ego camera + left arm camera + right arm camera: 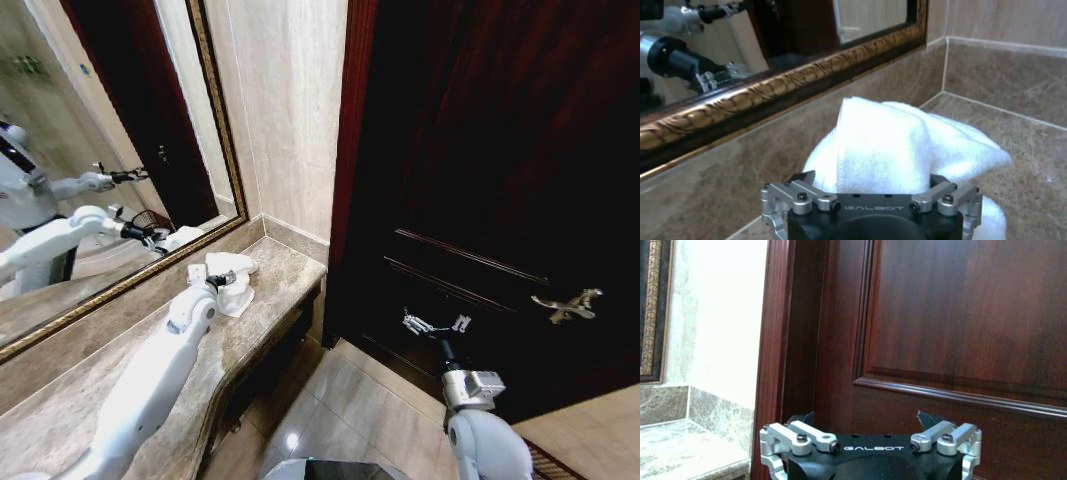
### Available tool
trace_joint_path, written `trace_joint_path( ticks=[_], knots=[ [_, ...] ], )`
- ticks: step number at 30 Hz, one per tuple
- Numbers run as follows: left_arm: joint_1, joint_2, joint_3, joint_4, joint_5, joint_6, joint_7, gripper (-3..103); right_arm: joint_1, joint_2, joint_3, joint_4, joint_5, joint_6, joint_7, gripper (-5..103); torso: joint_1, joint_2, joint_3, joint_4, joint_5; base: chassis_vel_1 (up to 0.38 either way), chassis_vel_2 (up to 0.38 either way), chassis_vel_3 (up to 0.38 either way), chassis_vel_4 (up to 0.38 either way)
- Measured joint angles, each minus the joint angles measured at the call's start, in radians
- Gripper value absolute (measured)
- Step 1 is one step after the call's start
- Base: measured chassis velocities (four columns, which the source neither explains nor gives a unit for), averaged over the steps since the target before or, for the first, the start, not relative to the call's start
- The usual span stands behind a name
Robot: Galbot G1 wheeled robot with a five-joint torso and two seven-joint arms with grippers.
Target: Discard the used towel into the hamper.
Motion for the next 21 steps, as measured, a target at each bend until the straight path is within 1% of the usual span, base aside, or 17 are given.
trace_joint_path(
  ticks=[7,14,16,18,19,21],
  knots=[
    [-0.037,-0.009,0.053,0.057,0.000,-0.001,0.016,100,-0.007,0.000,0.005,0.006,0.001,0.005,0.002,100,0.000,0.000,0.000,0.0000,0.0000,0.000,0.000,0.000,0.000],
    [-0.038,-0.018,0.062,0.067,0.001,-0.002,0.019,100,-0.008,0.000,0.006,0.005,-0.001,0.015,0.004,100,0.000,0.000,0.000,0.0000,0.0001,0.000,0.000,0.000,0.000],
    [-0.036,-0.018,0.062,0.068,0.002,-0.002,0.020,101,-0.008,0.000,0.006,0.003,-0.002,0.016,0.004,100,0.000,0.000,0.000,0.0000,0.0001,0.000,0.000,0.000,0.000],
    [-0.033,-0.019,0.059,0.072,0.003,-0.002,0.030,93,-0.008,0.000,0.006,0.000,-0.002,0.019,0.004,100,0.000,0.000,0.000,0.0001,0.0001,0.000,0.000,0.000,0.000],
    [-0.033,-0.019,0.059,0.072,0.003,-0.002,0.030,93,-0.008,0.000,0.006,0.000,-0.002,0.019,0.004,100,0.000,0.000,0.000,0.0001,0.0001,0.000,0.000,0.000,0.000],
    [-0.026,-0.017,0.054,0.073,0.005,-0.002,0.049,84,-0.006,0.000,0.005,-0.001,-0.002,0.019,0.004,100,0.000,0.000,0.000,0.0000,0.0001,0.000,0.000,0.000,0.000]
  ],
)
